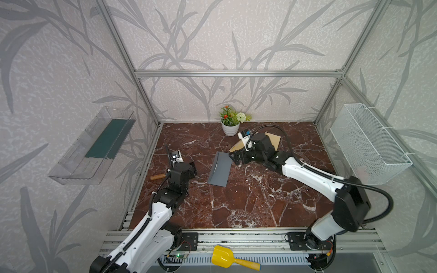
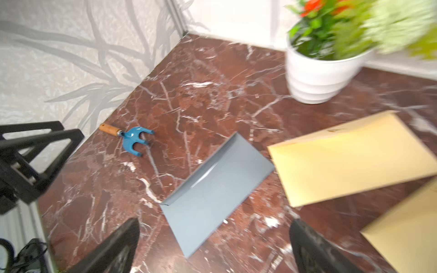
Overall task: Fold the letter paper in half and place it into the envelope
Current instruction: Move the envelope to the center of the board, then reset both arms
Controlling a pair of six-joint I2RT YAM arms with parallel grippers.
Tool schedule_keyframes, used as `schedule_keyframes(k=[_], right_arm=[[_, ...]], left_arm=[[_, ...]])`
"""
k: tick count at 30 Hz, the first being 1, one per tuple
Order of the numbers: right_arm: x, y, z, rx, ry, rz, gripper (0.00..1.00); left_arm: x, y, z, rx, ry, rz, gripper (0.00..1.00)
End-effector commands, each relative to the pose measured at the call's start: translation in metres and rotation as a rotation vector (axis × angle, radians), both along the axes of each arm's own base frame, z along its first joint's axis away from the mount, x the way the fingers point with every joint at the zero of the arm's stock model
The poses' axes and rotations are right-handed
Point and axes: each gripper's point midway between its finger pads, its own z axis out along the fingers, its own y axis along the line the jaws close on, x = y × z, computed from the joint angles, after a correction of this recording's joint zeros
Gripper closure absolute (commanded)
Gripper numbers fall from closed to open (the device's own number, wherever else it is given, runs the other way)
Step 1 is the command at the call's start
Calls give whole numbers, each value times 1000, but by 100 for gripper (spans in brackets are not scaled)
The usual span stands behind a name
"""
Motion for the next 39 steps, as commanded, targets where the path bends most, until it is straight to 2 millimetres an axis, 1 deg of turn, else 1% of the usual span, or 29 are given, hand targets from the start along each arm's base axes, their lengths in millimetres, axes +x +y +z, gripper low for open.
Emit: schedule_keyframes(k=[1, 3, 5, 7, 8, 9, 10, 12, 13, 14, 15, 16, 17, 18, 20, 22, 24, 25, 26, 27, 28, 30, 32, 39], right_arm=[[7, -90, -34, -159, -31, -209, 1], [9, -146, -50, -204, -38, -335, 1], [8, -191, -63, -229, -46, -454, 1], [7, -222, -70, -275, -112, -556, 1], [8, -235, -75, -303, -154, -610, 1], [11, -240, -74, -320, -187, -630, 1], [13, -242, -76, -351, -198, -608, 1], [18, -253, -83, -396, -211, -648, 1], [20, -255, -87, -391, -226, -648, 1], [19, -258, -98, -388, -245, -641, 1], [19, -260, -106, -375, -253, -647, 1], [22, -260, -105, -363, -285, -646, 1], [23, -256, -104, -380, -306, -600, 1], [26, -256, -105, -369, -310, -587, 1], [27, -263, -115, -330, -303, -607, 1], [30, -267, -127, -286, -329, -623, 1], [36, -264, -125, -276, -362, -609, 0], [36, -262, -124, -274, -353, -598, 0], [36, -261, -126, -289, -321, -585, 1], [37, -260, -129, -312, -264, -569, 1], [37, -260, -131, -311, -267, -563, 1], [38, -260, -127, -294, -307, -573, 1], [37, -260, -129, -310, -266, -566, 1], [38, -260, -130, -310, -267, -562, 1]], left_arm=[[11, 19, 13, 84, -96, 38, 14], [16, 29, 2, 107, -87, 37, 13], [18, 41, -11, 124, -50, 53, 12], [20, 47, -21, 144, -46, 36, 11], [20, 50, -27, 152, -46, 32, 1], [19, 54, -32, 150, -42, 30, 1], [18, 56, -36, 144, -42, 24, 1], [19, 60, -42, 123, -55, -4, 1], [20, 63, -44, 122, -59, -2, 1], [23, 65, -47, 121, -58, -7, 1], [28, 66, -48, 114, -63, -18, 1], [33, 65, -53, 100, -56, -32, 1], [39, 61, -58, 79, -50, -59, 1], [47, 57, -64, 65, -46, -91, 1], [62, 52, -68, 49, -32, -132, 1], [77, 51, -74, 3, -6, -153, 1], [88, 47, -84, -16, -8, -190, 1], [94, 38, -88, -12, -2, -251, 1], [96, 33, -91, -7, 19, -279, 1], [95, 32, -91, -3, 33, -279, 1], [94, 32, -91, -2, 15, -280, 1], [94, 33, -90, -1, 15, -272, 1], [94, 34, -91, -2, 20, -270, 1], [95, 33, -92, 4, 32, -267, 1]])
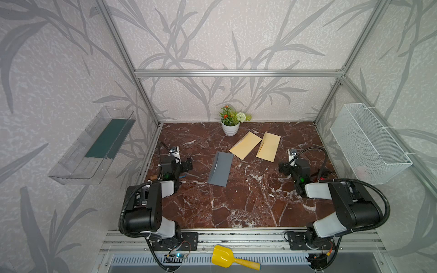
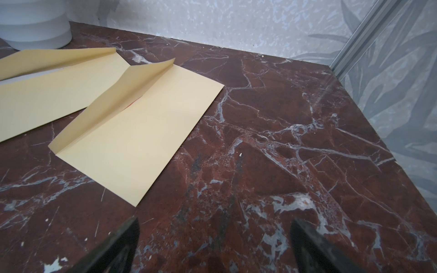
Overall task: Fold the letter paper in half and place it into the envelope
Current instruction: Reset both arms
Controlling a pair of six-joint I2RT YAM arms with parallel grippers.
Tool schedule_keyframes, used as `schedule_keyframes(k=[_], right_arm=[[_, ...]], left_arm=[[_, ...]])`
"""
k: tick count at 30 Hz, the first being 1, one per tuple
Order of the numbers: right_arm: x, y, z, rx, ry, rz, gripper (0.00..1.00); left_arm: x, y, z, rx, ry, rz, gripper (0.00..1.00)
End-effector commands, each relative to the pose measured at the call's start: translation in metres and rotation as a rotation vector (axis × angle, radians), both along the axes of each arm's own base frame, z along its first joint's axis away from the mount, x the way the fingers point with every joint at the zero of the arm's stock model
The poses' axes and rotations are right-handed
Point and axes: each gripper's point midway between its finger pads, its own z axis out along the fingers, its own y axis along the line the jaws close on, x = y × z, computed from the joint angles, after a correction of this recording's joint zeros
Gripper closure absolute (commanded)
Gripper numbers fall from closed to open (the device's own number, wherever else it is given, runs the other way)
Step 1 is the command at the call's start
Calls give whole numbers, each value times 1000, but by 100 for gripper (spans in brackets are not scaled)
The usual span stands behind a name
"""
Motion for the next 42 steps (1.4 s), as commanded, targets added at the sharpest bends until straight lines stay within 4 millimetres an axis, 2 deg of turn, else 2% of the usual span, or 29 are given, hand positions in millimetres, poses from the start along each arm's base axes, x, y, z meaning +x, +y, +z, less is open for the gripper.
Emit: schedule_keyframes(k=[1, 6, 9, 12, 14, 15, 17, 18, 20, 23, 42], right_arm=[[7, 2, 14, 0, -36, 8, 1], [6, 2, 15, -3, -42, 13, 1], [-3, 13, 19, -18, -92, 65, 1], [6, 3, 15, -4, -40, 13, 1], [-5, 18, 20, -8, -102, 109, 1], [-9, 18, 21, -6, -121, 116, 1], [3, 10, 16, -8, -64, 54, 1], [6, 13, 14, -8, -27, 76, 1], [1, 10, 17, 9, -73, 74, 1], [8, 9, 14, 28, -23, 73, 1], [8, 8, 14, 25, -23, 74, 1]], left_arm=[[7, -3, 10, 27, -29, -23, 1], [1, -5, 9, 46, -68, -21, 1], [-11, -23, 10, 94, -155, -89, 1], [1, -7, 5, 71, -74, -6, 1], [-4, -7, 7, 89, -110, 7, 1], [-6, -8, 8, 93, -118, 7, 1], [2, 2, 5, 92, -63, 61, 1], [1, 1, 7, 90, -76, 57, 1], [-4, -2, 7, 104, -98, 50, 1], [2, 9, 5, 88, -63, 102, 1], [1, 8, 4, 91, -58, 104, 1]])
